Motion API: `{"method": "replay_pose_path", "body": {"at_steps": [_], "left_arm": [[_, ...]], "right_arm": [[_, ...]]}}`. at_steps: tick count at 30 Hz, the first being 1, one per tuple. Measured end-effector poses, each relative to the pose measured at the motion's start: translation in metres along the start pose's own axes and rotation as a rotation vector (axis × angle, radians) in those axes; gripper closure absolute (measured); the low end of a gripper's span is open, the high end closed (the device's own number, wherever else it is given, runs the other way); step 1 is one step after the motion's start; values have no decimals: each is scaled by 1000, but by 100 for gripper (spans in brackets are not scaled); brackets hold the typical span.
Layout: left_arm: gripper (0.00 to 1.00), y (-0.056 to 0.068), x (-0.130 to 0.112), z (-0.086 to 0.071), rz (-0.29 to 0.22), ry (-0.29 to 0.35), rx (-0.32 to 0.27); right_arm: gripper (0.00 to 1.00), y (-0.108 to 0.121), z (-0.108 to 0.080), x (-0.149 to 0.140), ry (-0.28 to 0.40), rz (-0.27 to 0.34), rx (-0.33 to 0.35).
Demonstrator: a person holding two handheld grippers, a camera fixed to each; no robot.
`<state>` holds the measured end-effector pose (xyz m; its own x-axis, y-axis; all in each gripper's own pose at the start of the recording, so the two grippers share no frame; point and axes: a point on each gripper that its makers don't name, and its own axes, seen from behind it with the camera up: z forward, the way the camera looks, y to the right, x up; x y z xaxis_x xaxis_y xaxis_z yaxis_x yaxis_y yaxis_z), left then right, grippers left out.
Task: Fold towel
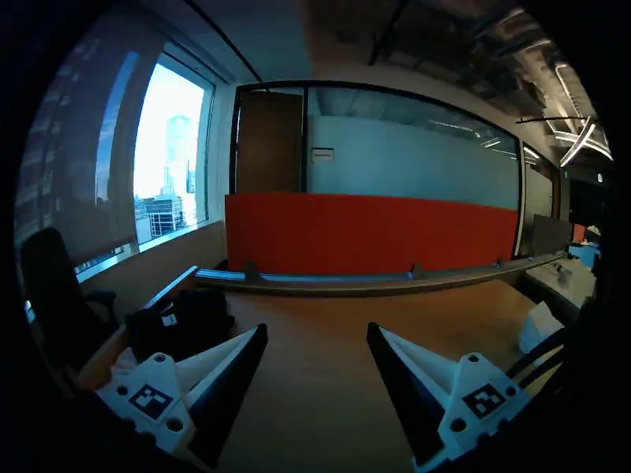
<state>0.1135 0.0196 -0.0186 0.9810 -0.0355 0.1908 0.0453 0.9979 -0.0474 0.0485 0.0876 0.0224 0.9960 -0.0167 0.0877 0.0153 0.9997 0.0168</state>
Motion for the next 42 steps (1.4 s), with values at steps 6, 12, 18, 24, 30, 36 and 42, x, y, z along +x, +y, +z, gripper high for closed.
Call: {"method": "replay_pose_path", "body": {"at_steps": [6,12,18,24,30,36,42], "left_arm": [[7,-3,16,8,0,35,-3],[7,-2,26,14,4,60,-9],[7,0,37,18,-1,87,-17],[7,0,44,21,-15,108,-19],[7,-3,42,21,-8,109,-11],[7,-2,41,19,-1,115,-8],[7,3,29,20,17,98,-17]], "right_arm": [[0,-24,2,6,21,6,17],[0,-54,5,14,45,36,40],[0,-81,7,19,53,49,60],[0,-96,9,19,59,69,72],[0,-98,9,20,57,61,64],[0,-99,7,24,62,69,49],[0,-102,4,20,54,78,25]]}}
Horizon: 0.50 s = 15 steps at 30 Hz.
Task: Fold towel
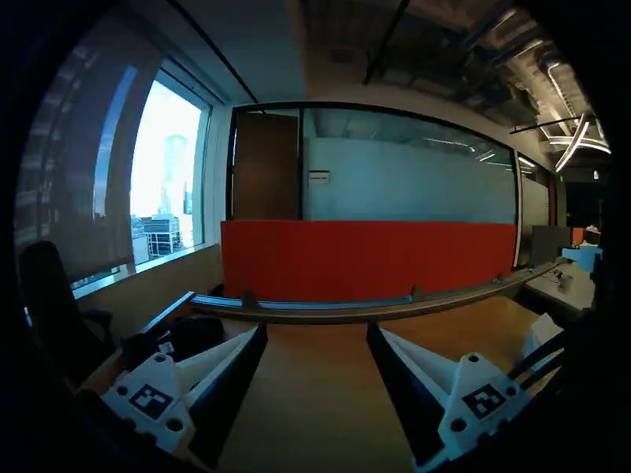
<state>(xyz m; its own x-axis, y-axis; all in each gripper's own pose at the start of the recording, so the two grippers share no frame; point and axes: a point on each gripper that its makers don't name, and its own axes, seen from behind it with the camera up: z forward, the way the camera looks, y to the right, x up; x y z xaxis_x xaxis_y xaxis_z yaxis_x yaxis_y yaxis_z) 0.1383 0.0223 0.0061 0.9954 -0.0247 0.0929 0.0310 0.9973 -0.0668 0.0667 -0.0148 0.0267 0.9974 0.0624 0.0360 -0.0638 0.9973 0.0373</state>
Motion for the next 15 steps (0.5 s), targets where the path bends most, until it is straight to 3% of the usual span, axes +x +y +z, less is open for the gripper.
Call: {"method": "replay_pose_path", "body": {"at_steps": [9,15], "left_arm": [[7,0,-19,0,17,39,-6],[7,-13,-43,-1,43,54,29]], "right_arm": [[0,-11,-9,-10,-6,2,-9],[0,-20,-14,-17,-3,1,-5]]}}
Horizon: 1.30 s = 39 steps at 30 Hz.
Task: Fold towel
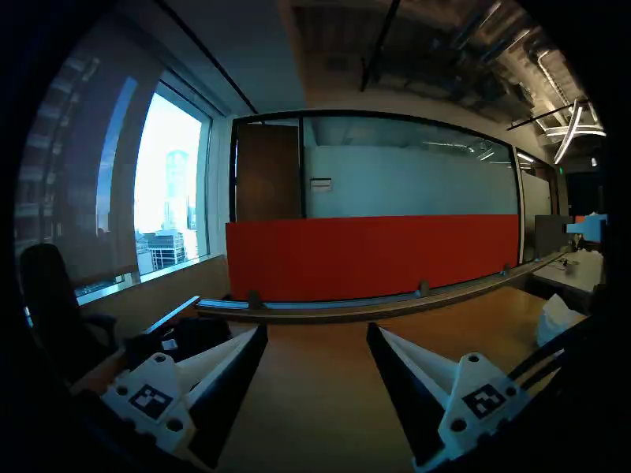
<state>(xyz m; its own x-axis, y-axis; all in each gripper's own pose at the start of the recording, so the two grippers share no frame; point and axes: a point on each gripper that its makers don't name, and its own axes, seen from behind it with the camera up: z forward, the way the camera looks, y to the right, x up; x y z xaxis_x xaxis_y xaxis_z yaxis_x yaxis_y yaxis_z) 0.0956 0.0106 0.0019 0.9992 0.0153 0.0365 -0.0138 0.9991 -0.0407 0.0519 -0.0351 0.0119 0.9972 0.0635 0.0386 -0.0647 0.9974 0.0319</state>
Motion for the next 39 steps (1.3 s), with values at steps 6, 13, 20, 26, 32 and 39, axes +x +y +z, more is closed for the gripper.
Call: {"method": "replay_pose_path", "body": {"at_steps": [6,13,20,26,32,39], "left_arm": [[7,-3,-25,-4,5,25,12],[7,-4,-59,-10,27,42,22],[7,-4,-90,-12,15,51,15],[7,-2,-110,-9,-8,61,7],[7,-3,-121,-7,-6,70,11],[7,-2,-134,-7,-15,65,17]], "right_arm": [[1,-15,-2,-11,6,18,24],[1,-29,-2,-29,0,8,42],[1,-37,-1,-53,-1,-10,48],[1,-43,1,-68,-1,-16,53],[1,-46,4,-73,6,-21,62],[1,-43,4,-76,17,-21,60]]}}
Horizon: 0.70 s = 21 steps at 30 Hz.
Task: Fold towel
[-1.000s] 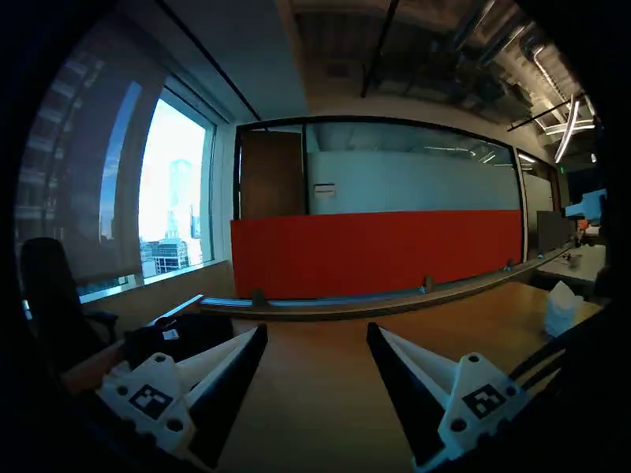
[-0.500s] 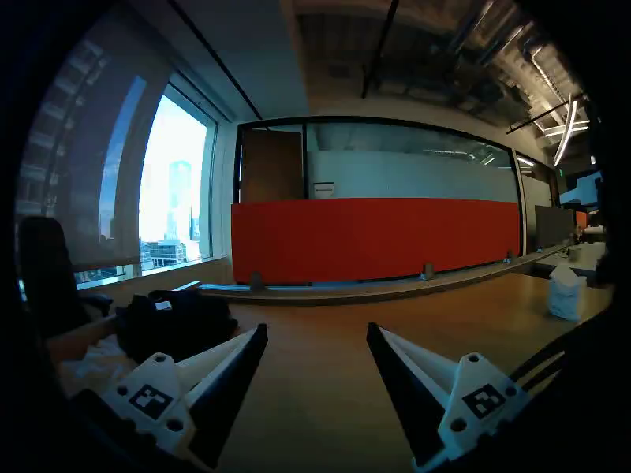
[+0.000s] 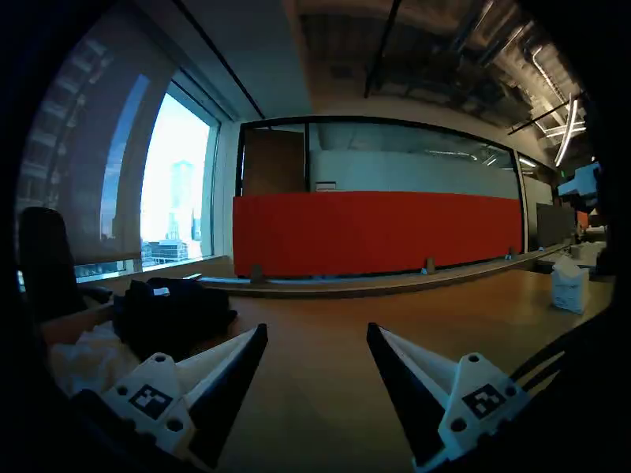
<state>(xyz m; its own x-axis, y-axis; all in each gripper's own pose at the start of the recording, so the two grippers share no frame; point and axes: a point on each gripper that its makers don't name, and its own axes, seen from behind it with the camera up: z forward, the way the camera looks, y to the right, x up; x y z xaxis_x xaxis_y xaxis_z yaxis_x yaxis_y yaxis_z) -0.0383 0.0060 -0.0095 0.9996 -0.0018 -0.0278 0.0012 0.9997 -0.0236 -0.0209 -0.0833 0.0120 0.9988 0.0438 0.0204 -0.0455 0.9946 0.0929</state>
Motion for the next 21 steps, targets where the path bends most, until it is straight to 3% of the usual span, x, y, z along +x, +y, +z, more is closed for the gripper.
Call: {"method": "replay_pose_path", "body": {"at_steps": [21], "left_arm": [[7,0,-14,8,-14,-25,-5]], "right_arm": [[1,13,-6,-3,-4,2,-20]]}}
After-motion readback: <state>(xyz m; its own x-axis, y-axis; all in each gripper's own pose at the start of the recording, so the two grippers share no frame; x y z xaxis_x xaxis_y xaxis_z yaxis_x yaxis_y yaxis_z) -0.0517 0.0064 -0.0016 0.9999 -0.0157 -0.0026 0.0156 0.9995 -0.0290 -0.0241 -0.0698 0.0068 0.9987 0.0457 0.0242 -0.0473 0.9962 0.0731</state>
